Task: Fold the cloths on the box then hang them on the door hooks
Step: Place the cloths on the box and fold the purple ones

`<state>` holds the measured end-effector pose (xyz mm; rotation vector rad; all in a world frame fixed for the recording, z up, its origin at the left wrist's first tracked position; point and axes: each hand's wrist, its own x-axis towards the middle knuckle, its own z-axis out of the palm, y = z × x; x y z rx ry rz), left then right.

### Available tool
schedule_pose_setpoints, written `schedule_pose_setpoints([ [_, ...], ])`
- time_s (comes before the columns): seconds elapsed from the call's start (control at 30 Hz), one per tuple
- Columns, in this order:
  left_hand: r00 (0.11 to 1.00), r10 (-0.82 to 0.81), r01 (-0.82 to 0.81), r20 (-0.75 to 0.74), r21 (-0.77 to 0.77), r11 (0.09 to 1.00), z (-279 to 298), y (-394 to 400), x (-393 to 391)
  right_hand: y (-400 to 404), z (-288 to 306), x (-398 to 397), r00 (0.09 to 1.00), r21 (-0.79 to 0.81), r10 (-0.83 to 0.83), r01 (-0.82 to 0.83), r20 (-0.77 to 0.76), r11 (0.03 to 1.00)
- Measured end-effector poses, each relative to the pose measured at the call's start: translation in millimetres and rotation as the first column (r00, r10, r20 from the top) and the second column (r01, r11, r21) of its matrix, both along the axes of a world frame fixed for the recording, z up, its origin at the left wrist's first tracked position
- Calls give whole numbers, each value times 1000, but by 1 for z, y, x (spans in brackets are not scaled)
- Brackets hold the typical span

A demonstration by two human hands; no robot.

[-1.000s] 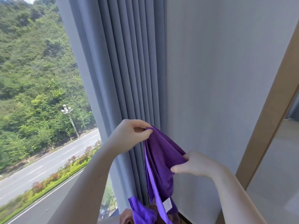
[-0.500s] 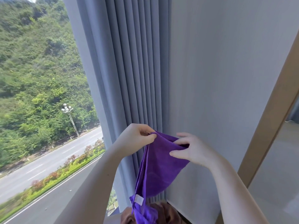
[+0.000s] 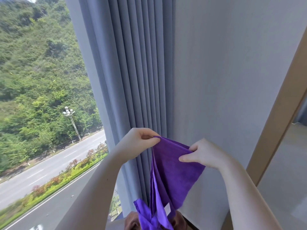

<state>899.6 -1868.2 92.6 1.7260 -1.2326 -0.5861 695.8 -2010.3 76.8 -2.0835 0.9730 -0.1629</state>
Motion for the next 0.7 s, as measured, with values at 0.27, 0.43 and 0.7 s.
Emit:
schedule_pose_setpoints([
  [0.27,983,91,-109,-158,-105,989,1,9,17,-10,-9,-16,995,-8,-94,94,40,995],
  [0.43,975,140,-165,-174,-136,977,3,11,21,-5,-12,-12,921,-40,-145,171,361,984],
  [0.7,964,147,-187,-222,-174,967,12,14,23,1,-13,3,673,186,-245,160,697,969],
])
